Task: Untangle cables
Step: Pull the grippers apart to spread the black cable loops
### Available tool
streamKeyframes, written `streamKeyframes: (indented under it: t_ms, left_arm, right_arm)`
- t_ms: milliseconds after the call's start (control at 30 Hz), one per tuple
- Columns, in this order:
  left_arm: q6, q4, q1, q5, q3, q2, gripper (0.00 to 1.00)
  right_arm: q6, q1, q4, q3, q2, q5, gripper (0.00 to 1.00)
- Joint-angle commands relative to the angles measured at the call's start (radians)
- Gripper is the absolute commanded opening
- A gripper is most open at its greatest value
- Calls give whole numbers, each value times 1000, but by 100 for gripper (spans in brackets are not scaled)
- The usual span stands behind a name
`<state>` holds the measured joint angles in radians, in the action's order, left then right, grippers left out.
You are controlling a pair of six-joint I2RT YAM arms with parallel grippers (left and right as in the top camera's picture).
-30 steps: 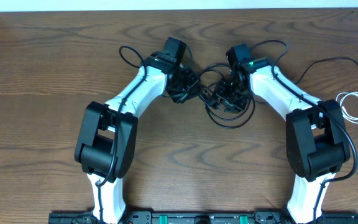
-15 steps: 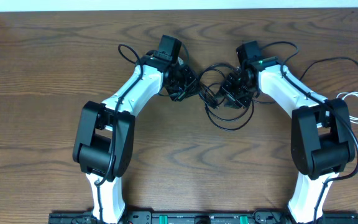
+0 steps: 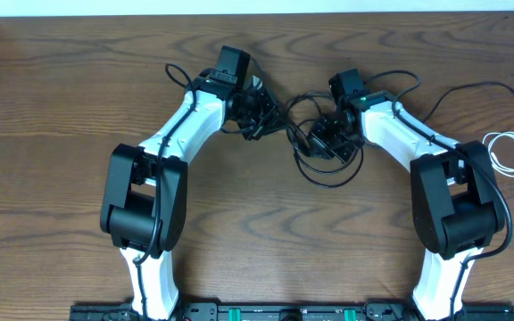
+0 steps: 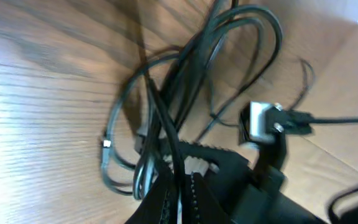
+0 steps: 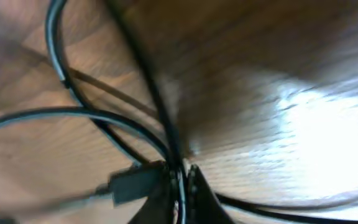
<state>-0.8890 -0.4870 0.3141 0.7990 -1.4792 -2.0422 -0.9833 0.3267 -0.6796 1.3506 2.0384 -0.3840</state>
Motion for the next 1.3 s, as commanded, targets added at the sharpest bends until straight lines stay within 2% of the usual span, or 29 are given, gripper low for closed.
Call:
streamKeyframes:
  t_ms: [0, 167, 333, 500, 600, 700, 800, 867, 1067, 1100, 1200, 1267]
  left_arm:
    - [12, 32, -33, 148, 3, -17, 8]
    - [13, 82, -96, 281, 3, -17, 7]
    - [53, 78, -151, 294, 3, -17, 8]
    - [150, 28, -167, 282, 4, -17, 8]
    - [205, -66, -158, 204, 4, -17, 8]
    - [220, -195, -149, 41, 3, -17, 8]
    - [225, -292, -141, -114, 4, -17, 8]
    - [243, -318, -137, -160, 4, -17, 8]
    - [291, -324, -122, -165, 4, -17, 9]
    - [291, -323, -121, -165, 4, -17, 15]
    - [291, -324, -120, -165, 4, -17, 42]
    - [291, -324, -120, -166, 4, -17, 50]
  right_arm:
    - [9, 2, 0, -7, 9, 103, 1]
    - [77, -11, -1, -7, 9, 110, 1]
    - [114, -8, 0, -7, 9, 124, 1]
    - [166, -14, 20, -7, 9, 109, 1]
    - [253, -21, 56, -7, 9, 12, 1]
    - [353, -32, 105, -7, 9, -126, 1]
    - [360, -43, 122, -7, 9, -150, 1]
    - [360, -50, 127, -7, 9, -144, 1]
    - [360, -58, 138, -7, 9, -142, 1]
    - [360, -56, 137, -7, 9, -143, 1]
    - [360, -50, 124, -7, 9, -143, 1]
    - [360, -50, 114, -7, 9, -150, 1]
